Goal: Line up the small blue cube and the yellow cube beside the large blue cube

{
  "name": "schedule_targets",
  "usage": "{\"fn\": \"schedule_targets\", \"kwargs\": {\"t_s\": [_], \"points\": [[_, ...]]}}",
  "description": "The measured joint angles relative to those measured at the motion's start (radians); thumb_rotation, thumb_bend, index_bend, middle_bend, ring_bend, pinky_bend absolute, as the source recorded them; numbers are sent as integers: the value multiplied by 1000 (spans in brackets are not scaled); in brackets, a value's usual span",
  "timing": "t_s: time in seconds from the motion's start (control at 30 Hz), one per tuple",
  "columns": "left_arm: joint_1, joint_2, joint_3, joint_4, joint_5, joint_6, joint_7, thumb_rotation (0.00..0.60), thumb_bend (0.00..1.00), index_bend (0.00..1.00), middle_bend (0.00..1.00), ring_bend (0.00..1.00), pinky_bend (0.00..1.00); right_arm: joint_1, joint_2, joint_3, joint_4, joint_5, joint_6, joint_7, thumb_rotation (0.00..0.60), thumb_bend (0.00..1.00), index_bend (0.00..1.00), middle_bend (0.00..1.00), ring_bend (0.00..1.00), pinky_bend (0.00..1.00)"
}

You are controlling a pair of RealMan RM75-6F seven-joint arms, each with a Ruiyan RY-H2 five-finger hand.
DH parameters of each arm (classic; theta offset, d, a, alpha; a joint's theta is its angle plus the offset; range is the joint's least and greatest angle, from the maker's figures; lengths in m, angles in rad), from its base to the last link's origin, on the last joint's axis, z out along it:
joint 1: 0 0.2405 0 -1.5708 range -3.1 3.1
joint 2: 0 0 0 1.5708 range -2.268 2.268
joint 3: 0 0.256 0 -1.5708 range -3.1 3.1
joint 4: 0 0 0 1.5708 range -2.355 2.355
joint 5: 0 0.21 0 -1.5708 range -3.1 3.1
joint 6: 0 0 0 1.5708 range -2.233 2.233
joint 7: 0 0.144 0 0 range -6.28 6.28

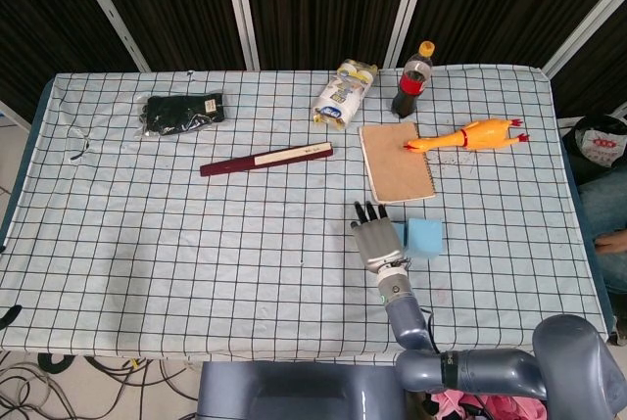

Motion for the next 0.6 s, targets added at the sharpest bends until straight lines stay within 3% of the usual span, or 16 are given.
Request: {"fn": "schedule_targets", "kwargs": {"t_s": [0.6], "points": [[0,1,-1,-1,-3,-1,2,600,11,219,52,0,0,-10,7,-10,9,6,10,-8,600,366,380,0,0,92]]}}
